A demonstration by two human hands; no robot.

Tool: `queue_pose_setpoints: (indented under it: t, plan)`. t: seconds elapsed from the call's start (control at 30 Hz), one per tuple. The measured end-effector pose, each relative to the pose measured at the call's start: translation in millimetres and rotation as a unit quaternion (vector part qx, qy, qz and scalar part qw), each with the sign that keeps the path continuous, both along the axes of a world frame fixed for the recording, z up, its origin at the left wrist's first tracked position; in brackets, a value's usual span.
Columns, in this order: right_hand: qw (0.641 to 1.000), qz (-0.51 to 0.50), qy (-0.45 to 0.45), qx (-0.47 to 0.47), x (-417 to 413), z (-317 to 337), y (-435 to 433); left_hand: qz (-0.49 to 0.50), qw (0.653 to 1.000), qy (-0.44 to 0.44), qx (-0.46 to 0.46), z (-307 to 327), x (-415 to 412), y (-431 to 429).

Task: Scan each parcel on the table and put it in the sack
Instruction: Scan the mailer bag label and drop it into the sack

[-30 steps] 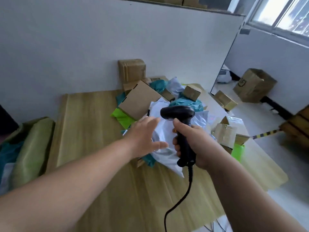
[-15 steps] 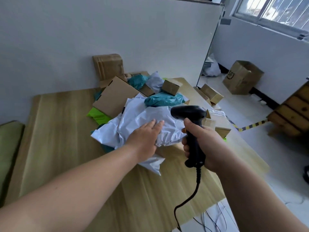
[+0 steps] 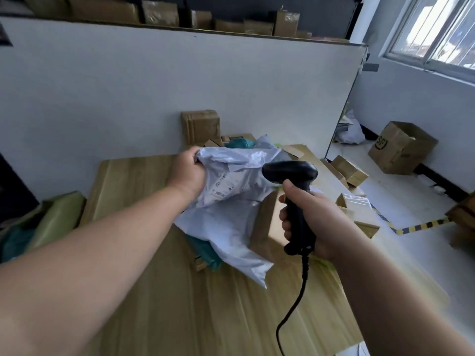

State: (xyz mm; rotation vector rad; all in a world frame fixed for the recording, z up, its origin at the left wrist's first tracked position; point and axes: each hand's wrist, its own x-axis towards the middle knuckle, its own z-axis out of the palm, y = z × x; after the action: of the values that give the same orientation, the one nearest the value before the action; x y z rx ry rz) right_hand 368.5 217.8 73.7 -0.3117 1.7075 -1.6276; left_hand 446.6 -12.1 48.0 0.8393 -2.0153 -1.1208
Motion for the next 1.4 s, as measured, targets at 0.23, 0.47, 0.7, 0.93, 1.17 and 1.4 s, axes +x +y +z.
queue_pose_setpoints:
  t: [0.23,0.47,0.7,0.93,1.17,1.4]
  plan:
    - [1.0,0.018,0.015,-0.018,37.2,16.8,-31.3,0.131,0.971,0.106,0.169,26.3,56.3,-40.5]
    - [0.999,0.04,0.009,-0.018,100.6,18.1,-72.2,0.15,0.917,0.129,0.347,15.8,140.8,-72.8]
    - [0.998,0.067,0.0,0.021,173.3,2.7,-109.7,0.101,0.881,0.081,0.455,-4.5,224.3,-106.1]
    - [0.995,0.081,-0.04,0.053,226.3,-24.5,-134.5,0.071,0.868,-0.037,0.491,-47.7,281.3,-126.8]
    - [0.982,0.102,-0.092,0.127,257.9,-76.3,-140.4,0.078,0.86,-0.141,0.485,-123.6,295.9,-122.0]
    - [0.972,0.079,-0.134,0.177,258.9,-109.6,-136.6,0.053,0.885,-0.23,0.402,-169.1,292.5,-112.9]
